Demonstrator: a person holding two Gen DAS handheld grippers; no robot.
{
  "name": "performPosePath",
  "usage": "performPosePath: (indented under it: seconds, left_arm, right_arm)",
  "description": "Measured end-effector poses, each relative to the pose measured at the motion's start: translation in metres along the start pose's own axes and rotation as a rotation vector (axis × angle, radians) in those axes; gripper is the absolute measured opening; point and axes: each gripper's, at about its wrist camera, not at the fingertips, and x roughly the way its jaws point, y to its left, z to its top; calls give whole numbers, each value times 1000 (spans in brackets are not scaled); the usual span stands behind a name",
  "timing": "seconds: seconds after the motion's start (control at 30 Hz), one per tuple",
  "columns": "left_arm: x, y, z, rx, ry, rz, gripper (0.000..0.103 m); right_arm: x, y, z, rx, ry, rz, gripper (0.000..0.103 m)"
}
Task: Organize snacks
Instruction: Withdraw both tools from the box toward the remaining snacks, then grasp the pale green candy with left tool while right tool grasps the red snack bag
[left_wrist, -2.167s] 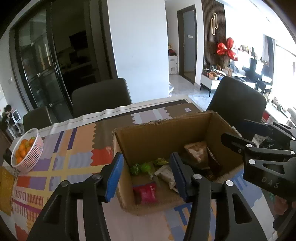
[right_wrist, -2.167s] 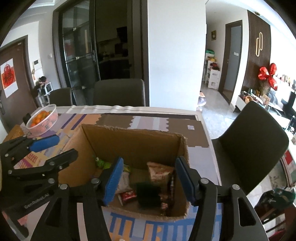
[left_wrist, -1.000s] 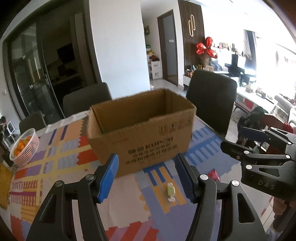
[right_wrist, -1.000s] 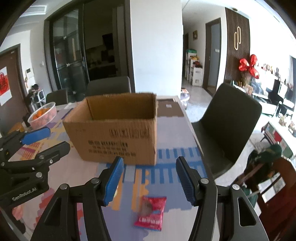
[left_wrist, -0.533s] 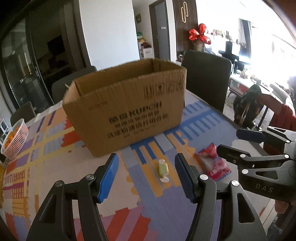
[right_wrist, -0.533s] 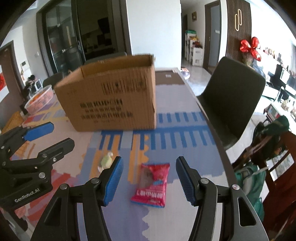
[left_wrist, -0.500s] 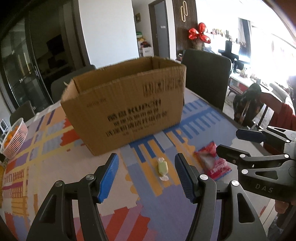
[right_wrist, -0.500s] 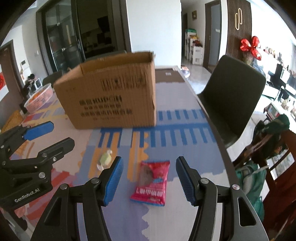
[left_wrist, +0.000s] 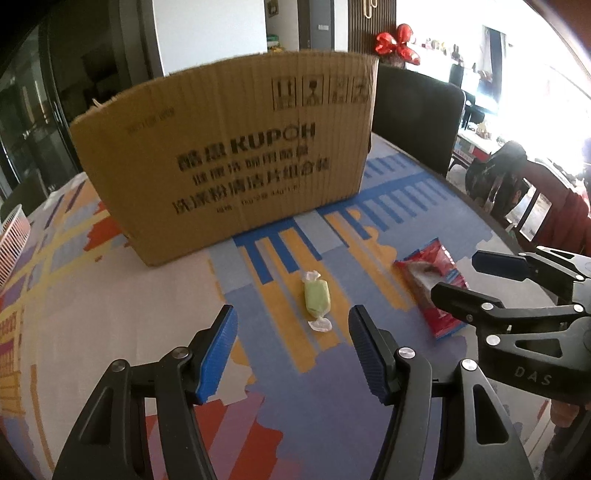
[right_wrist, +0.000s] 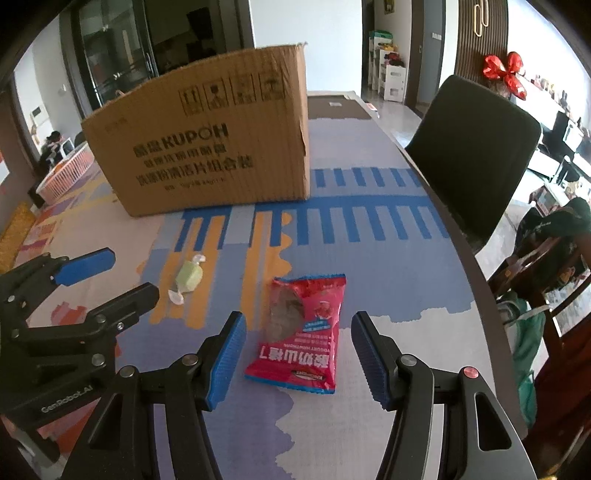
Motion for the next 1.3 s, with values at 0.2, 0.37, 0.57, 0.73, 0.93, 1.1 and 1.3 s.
performPosePath:
  seconds: [0.2,0.37,0.57,0.73,0.93,1.1,1.3]
  left_arm:
    - [14,-3,3,10,15,-20,62]
    - [26,-6,7,16,28,-22,58]
    - [37,-9,10,15,48,-30,47]
    - [41,-10,11,6,56,-35,38]
    - [41,-14,12,3,65,-47,20]
    - [38,-14,12,-8,69,-51,19]
    - [23,-11,10,-33,54,-51,19]
  right_arm:
    - [13,-3,0,5,27,-3,60]
    - [23,-4,0,13,44,7,60]
    - [28,-6,0,17,45,12,60]
    - [29,-7,2,9,38,4,56]
    - [29,-5,3,-12,23,-1,47]
    - [28,-5,2,-10,21,6,45]
    - [17,-4,2,-12,2,13,45]
